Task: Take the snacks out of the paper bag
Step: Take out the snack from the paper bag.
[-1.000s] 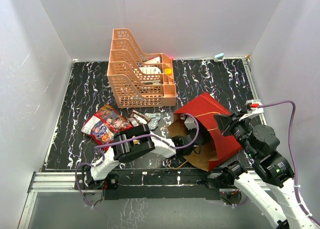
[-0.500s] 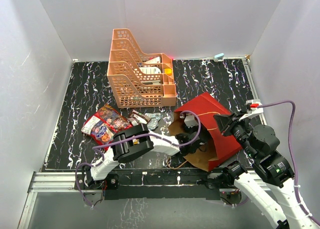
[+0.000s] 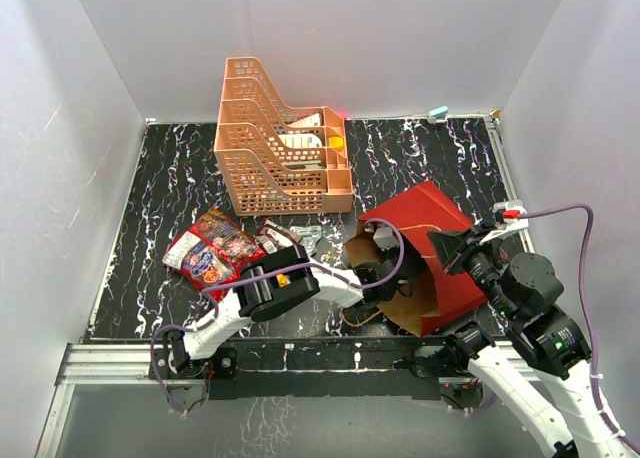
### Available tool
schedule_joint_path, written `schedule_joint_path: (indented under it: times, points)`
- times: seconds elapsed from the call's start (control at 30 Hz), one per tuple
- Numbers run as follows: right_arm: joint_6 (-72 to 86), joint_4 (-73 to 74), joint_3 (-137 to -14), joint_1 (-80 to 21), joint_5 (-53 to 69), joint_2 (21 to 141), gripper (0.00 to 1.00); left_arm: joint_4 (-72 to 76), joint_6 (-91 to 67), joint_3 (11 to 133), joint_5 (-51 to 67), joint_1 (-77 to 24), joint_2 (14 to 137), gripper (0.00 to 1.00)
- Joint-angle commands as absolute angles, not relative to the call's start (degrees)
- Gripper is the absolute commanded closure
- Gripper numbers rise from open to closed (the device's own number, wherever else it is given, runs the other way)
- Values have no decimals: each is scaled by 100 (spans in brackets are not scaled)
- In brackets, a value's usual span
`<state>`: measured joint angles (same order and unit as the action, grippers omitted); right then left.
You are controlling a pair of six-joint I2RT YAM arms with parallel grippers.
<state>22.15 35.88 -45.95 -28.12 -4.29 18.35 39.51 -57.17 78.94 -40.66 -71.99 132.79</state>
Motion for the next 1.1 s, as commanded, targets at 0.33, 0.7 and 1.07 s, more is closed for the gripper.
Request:
schedule_joint_path:
  times: [0.33, 0.7, 1.07]
  points:
    - [2097, 3481, -5252, -2830, -245, 1929, 93, 5322, -4365, 7710, -3191, -7309, 13105, 59]
    - [1924, 3613, -6124, -2830, 1314, 2809, 93, 5126, -4272, 5874, -3559, -7626, 11438, 48]
    - [2410, 4139, -5800, -2830, 771, 2115, 93, 2857, -5361, 5977, -4509, -8130, 11083, 35]
